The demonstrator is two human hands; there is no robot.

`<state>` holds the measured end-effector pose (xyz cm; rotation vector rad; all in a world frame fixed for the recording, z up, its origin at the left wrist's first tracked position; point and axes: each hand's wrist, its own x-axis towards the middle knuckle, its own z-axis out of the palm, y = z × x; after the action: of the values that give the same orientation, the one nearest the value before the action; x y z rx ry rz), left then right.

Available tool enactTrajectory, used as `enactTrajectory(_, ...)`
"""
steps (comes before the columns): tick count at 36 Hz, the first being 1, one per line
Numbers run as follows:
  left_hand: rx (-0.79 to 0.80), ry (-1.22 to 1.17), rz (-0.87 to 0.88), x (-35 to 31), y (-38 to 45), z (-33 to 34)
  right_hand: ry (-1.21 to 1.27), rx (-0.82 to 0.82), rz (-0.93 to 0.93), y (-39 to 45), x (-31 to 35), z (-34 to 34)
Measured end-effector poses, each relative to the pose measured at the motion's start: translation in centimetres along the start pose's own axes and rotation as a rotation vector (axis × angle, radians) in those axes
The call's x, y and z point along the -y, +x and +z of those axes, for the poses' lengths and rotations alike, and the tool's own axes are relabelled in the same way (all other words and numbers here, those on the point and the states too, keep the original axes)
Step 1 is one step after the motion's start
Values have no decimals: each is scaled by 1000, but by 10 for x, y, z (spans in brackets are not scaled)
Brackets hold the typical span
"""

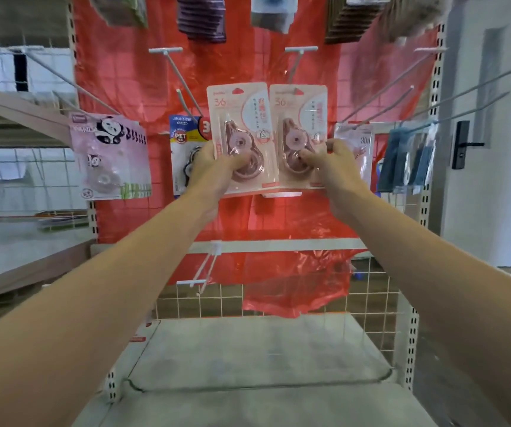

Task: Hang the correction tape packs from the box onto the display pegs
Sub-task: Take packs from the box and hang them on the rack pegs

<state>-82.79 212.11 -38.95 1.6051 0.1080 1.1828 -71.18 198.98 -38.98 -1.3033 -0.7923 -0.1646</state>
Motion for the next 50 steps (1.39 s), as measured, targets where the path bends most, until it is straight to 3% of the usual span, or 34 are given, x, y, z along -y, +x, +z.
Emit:
enactTrajectory(11, 80, 106, -45, 17, 16, 12, -182, 19, 85, 32, -23, 31)
enactTrajectory(14, 89, 148, -55, 21, 20, 10, -286, 14, 129, 71, -46, 43)
enactTrajectory(19, 131, 265, -59, 24, 26, -7, -509, -12, 124, 53, -44, 58)
enactTrajectory(30, 133, 255, -107, 29, 28, -11, -1123, 273, 16, 12, -80, 42)
enactTrajectory(34, 139, 170, -67, 24, 25, 2, -917, 317, 22, 9, -61, 26)
enactTrajectory(37, 144, 91, -16, 15, 20, 11, -269, 243, 123, -3, -34, 20)
enactTrajectory(39, 152, 57, 16, 8, 18, 18, -26, 259, 126, -9, -21, 18)
enactTrajectory(45, 146, -12, 13, -4, 9, 21, 28, 306, -77, -24, -5, 19)
enactTrajectory(50, 205, -19, -3, -9, -2, 18, 37, 241, -47, -32, 1, 21)
